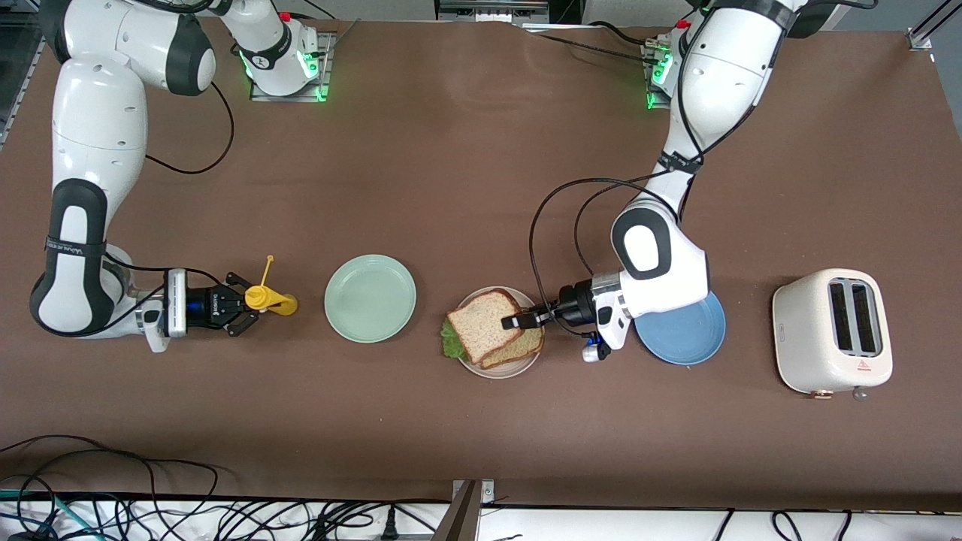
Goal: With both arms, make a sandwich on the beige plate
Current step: 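Lower the slice onto the lettuce and open the left gripper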
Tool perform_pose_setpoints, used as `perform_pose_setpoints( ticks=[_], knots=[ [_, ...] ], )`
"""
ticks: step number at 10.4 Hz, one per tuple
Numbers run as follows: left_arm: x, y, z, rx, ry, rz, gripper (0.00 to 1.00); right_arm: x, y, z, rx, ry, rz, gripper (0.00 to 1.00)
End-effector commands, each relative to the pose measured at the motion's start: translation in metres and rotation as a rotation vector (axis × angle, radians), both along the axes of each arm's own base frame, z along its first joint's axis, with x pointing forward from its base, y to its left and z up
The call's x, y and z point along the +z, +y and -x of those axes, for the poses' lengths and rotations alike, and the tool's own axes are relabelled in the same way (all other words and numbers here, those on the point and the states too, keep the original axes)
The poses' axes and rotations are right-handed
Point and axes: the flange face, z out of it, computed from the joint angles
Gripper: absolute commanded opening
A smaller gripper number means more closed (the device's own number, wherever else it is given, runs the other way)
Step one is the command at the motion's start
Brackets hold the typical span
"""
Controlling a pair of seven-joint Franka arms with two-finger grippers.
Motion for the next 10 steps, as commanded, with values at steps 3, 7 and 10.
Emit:
perform_pose_setpoints(
  ticks=[3,7,10],
  knots=[
    [-0.013,0.015,-0.014,-0.022,-0.127,-0.019,0.32,-0.021,0.012,0.001,-0.019,-0.007,-0.071,0.00],
    [-0.014,0.042,-0.024,-0.012,-0.170,-0.047,1.00,-0.028,-0.002,0.004,-0.059,-0.012,-0.060,0.54],
    [-0.012,0.063,-0.031,0.011,-0.193,-0.099,1.00,-0.022,-0.001,0.004,-0.051,-0.006,-0.066,1.00]
  ],
)
